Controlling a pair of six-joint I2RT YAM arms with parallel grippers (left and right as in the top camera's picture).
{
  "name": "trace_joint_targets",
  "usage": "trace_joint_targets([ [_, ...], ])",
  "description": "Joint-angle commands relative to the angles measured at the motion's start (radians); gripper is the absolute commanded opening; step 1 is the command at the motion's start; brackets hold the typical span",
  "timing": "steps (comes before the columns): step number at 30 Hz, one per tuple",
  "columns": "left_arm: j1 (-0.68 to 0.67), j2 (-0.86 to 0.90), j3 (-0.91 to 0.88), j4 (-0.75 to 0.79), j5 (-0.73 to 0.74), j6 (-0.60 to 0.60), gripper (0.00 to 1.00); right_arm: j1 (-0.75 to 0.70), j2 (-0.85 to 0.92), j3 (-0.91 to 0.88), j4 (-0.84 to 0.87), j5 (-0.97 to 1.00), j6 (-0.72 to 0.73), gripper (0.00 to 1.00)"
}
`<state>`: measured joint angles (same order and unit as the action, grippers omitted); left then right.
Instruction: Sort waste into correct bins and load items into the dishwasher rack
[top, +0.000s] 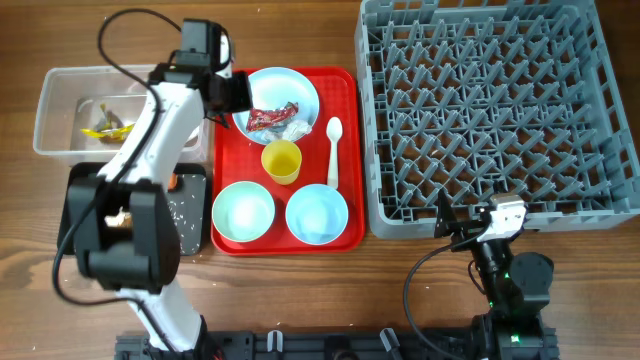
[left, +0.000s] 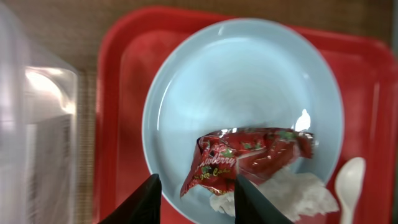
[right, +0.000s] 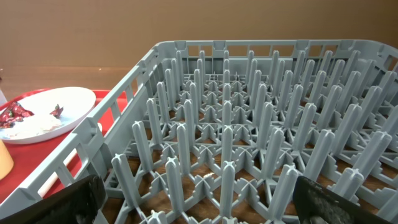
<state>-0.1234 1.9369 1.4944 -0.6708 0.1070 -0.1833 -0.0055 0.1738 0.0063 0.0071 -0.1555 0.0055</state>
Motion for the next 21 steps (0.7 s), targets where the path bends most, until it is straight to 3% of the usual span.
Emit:
trace_joint_targets([
  [1, -0.014, 0.088, 0.009, 0.02, 0.016, 0.048, 0.37, -0.003, -0.002, -0.001, 0.003, 0.007, -0.005, 1.0],
  [11, -0.045, 0.177, 0.009, 0.077, 0.015, 0.075, 0.44, -0.003, -0.002, -0.001, 0.003, 0.007, -0.005, 1.0],
  [12, -0.045, 0.187, 0.009, 0.077, 0.015, 0.075, 0.4, -0.003, -0.002, -0.001, 0.003, 0.006, -0.005, 1.0],
  [14, -0.045, 0.2, 0.009, 0.076, 0.015, 0.075, 0.19, -0.003, -0.002, -0.001, 0.003, 0.007, -0.005, 1.0],
  [16, -0.045, 0.198, 0.01, 0.077, 0.015, 0.075, 0.07, -0.003, -0.002, -0.001, 0.003, 0.007, -0.005, 1.0],
  [21, -0.045, 0.146, 0.01, 0.096, 0.015, 0.075, 0.04, -0.003, -0.002, -0.001, 0.003, 0.006, -0.005, 1.0],
])
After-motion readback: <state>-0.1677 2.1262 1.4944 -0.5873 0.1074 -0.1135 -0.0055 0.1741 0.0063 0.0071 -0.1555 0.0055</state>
